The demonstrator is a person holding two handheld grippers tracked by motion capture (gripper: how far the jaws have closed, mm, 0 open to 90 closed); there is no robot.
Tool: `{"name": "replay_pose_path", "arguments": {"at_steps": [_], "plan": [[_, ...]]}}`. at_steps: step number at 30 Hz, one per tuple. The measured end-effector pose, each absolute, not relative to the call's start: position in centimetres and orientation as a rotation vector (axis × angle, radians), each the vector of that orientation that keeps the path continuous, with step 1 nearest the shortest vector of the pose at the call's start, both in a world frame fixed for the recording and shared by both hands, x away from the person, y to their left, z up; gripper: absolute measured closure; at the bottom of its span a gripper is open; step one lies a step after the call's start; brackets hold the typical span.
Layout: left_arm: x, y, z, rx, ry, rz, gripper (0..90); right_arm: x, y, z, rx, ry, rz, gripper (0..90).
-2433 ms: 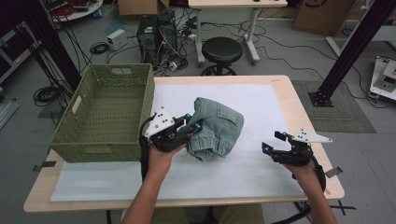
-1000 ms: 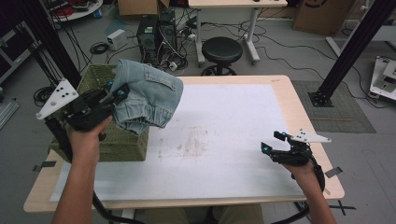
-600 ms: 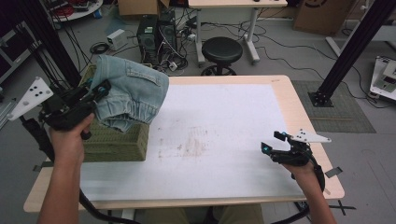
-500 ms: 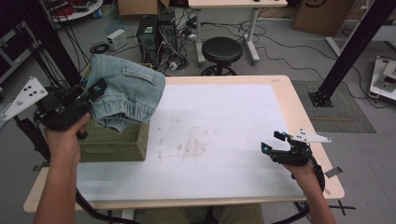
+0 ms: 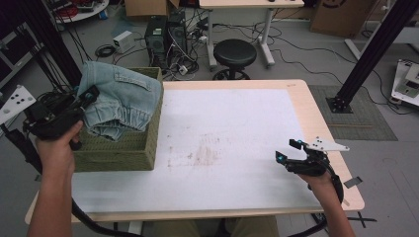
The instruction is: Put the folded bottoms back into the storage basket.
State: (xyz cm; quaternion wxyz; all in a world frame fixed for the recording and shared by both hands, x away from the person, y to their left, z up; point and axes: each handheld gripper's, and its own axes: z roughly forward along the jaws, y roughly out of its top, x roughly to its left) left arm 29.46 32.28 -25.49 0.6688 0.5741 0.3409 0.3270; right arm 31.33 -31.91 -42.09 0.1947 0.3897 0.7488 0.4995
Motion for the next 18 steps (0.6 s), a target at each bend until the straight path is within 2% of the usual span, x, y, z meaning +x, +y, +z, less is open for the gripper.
{"name": "replay_pose_path", "arguments": {"at_steps": [3, 4, 6, 7, 8, 18], "plan": [[30.9, 33.8, -27.2, 1.282, 0.937, 0.791, 71.0, 31.3, -31.8, -42.2, 1.097, 2.103, 1.397, 21.1], [31.8, 34.4, -28.0, 1.289, 1.068, 0.818, 64.6, 31.3, -31.8, -42.2, 1.096, 2.107, 1.393, 21.1], [32.8, 35.3, -29.1, 1.277, 1.261, 0.83, 27.8, 31.3, -31.7, -42.3, 1.095, 2.114, 1.386, 21.0], [32.8, 35.4, -29.5, 1.285, 1.279, 0.886, 23.4, 31.3, -31.6, -42.3, 1.087, 2.12, 1.38, 21.0], [32.7, 35.5, -29.8, 1.276, 1.292, 0.913, 23.6, 31.3, -31.6, -42.2, 1.084, 2.121, 1.379, 21.1], [32.2, 34.5, -31.0, 1.283, 1.19, 0.857, 23.9, 31.3, -31.2, -42.3, 1.076, 2.131, 1.374, 21.0]]}}
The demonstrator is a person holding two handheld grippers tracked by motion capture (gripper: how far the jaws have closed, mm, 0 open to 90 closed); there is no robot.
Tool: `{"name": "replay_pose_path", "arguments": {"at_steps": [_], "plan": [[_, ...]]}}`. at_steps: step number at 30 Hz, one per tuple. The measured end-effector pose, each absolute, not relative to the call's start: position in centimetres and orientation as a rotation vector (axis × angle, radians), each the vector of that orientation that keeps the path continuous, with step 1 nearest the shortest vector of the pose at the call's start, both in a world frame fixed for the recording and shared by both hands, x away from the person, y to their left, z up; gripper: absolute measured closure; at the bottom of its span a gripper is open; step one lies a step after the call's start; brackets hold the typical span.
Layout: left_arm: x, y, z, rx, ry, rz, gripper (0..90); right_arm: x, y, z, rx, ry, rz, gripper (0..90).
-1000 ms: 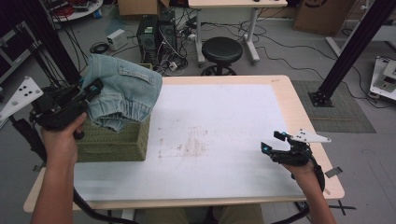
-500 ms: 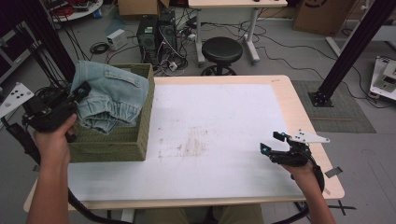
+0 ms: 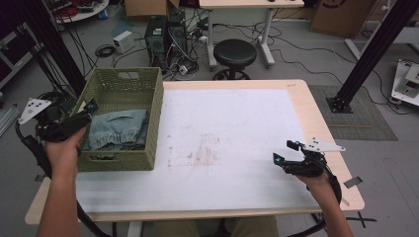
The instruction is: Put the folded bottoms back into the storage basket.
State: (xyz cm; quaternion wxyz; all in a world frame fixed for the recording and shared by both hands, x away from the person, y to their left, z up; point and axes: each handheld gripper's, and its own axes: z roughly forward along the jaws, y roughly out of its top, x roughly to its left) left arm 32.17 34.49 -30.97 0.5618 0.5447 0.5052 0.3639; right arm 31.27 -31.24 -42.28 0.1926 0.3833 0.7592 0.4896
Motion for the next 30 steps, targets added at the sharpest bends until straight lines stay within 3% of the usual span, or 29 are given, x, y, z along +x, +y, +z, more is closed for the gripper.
{"name": "replay_pose_path", "arguments": {"at_steps": [30], "plan": [[30.9, 26.8, -32.1, 1.372, 0.93, 0.758, 22.8, 31.4, -30.7, -42.2, 1.049, 2.147, 1.346, 21.0]]}}
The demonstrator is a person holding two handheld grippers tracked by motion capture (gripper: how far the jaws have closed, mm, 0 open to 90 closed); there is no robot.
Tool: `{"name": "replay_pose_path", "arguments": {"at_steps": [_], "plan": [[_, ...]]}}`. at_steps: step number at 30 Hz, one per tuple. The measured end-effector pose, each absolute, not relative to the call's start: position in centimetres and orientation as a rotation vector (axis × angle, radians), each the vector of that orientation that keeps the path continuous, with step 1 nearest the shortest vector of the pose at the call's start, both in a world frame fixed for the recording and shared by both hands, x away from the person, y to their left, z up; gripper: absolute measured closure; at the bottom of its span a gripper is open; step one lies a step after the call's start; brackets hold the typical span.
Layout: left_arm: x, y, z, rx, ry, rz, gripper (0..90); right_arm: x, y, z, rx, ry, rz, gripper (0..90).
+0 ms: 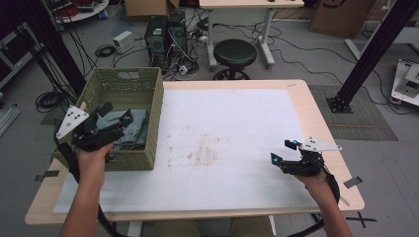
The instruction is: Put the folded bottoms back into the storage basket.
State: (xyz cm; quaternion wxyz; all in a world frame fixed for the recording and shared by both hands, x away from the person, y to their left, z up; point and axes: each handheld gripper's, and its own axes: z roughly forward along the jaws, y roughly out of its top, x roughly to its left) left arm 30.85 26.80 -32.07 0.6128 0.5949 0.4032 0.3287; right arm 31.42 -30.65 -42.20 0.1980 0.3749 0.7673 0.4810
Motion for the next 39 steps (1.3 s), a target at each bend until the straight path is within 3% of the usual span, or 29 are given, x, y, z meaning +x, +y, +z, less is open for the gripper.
{"name": "replay_pose_path", "arguments": {"at_steps": [17, 29, 39], "plan": [[30.3, 21.5, -33.7, 1.43, 0.807, 0.68, 22.8, 31.2, -30.4, -41.8, 1.028, 2.133, 1.336, 21.0], [30.2, 15.5, -35.0, 1.489, 0.719, 0.664, 22.8, 31.3, -30.2, -41.9, 1.025, 2.131, 1.327, 21.0], [30.5, 12.0, -37.1, 1.492, 0.723, 0.641, 22.9, 31.3, -30.4, -41.9, 1.031, 2.123, 1.332, 21.0]]}}
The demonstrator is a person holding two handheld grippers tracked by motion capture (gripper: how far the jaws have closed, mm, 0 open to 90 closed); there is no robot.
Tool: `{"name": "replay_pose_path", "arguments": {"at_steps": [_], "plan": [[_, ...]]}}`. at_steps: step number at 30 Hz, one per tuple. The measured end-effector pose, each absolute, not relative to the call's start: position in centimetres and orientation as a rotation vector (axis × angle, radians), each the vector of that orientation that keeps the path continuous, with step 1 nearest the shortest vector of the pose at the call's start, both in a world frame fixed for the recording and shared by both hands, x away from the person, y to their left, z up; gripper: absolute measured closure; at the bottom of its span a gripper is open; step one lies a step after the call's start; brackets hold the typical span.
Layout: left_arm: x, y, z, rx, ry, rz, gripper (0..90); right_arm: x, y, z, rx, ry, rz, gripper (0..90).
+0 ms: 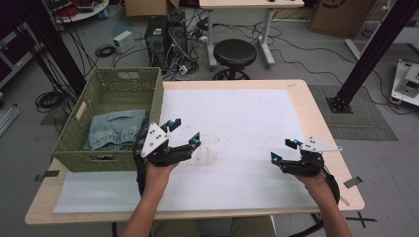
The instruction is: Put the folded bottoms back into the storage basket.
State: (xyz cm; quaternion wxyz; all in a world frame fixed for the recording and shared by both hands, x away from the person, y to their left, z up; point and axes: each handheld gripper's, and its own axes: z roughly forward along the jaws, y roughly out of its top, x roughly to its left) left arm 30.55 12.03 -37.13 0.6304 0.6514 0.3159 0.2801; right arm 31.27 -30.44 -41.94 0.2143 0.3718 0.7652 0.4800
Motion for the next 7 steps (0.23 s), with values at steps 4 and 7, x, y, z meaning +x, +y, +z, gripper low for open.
{"name": "replay_pose_path", "arguments": {"at_steps": [4, 7], "plan": [[30.6, 10.9, -38.0, 1.519, 0.715, 0.64, 22.9, 31.2, -30.5, -41.9, 1.031, 2.123, 1.331, 21.0], [30.6, 10.6, -38.3, 1.519, 0.715, 0.627, 22.9, 31.3, -30.5, -41.9, 1.038, 2.119, 1.334, 21.0]]}}
